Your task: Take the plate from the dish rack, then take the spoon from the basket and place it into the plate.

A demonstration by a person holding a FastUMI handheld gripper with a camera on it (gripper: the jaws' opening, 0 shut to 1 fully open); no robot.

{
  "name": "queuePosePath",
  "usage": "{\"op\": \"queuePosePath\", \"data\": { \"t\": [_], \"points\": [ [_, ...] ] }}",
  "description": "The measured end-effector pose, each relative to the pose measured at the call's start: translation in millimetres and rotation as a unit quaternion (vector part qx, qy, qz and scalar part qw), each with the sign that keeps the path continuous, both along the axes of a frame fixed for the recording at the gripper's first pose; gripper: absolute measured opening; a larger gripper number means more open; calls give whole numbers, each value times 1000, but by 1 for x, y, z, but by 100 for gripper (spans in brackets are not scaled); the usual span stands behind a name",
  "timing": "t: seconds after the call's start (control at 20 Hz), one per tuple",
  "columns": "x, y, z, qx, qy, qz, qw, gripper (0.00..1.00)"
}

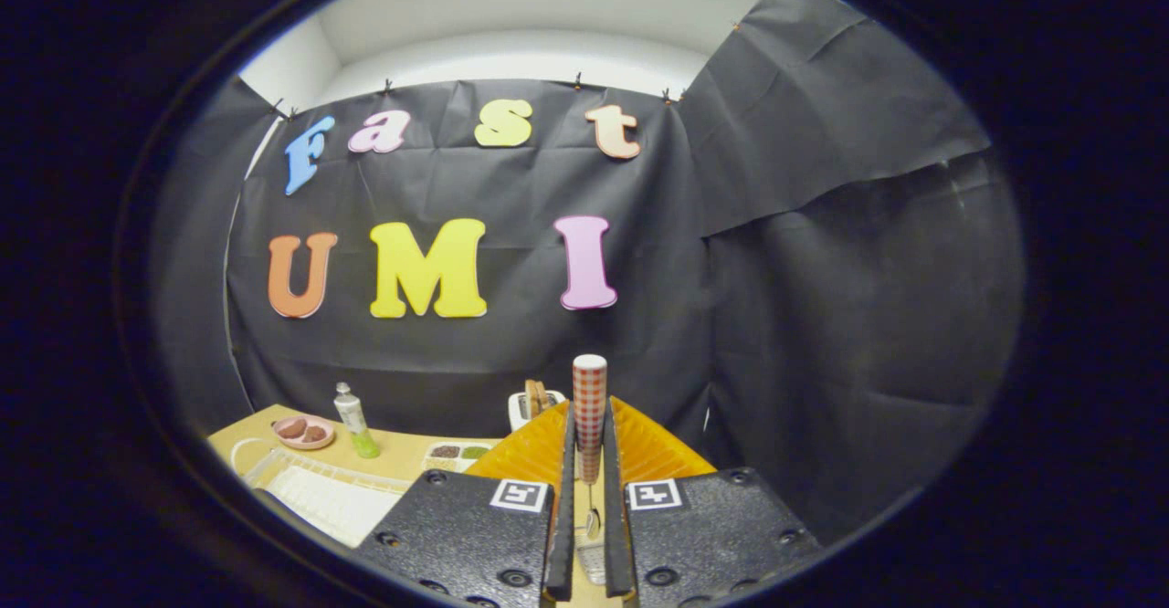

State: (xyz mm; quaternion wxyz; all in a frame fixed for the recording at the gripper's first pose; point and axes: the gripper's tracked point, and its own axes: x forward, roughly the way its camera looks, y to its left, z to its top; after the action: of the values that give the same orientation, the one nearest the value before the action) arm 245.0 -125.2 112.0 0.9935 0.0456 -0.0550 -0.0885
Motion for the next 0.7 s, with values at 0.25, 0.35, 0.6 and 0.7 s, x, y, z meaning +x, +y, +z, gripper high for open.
{"op": "queuePosePath", "data": {
  "t": [0.25, 0.35, 0.6, 0.7],
  "points": [
    [-46, 62, 17, -16, -17, 34, 999, 19],
    [-59, 92, 9, -24, -17, 48, 998, 19],
    [-92, 182, -40, -32, 1, 105, 994, 18],
    [-102, 210, -65, -36, 14, 125, 991, 19]
  ]
}}
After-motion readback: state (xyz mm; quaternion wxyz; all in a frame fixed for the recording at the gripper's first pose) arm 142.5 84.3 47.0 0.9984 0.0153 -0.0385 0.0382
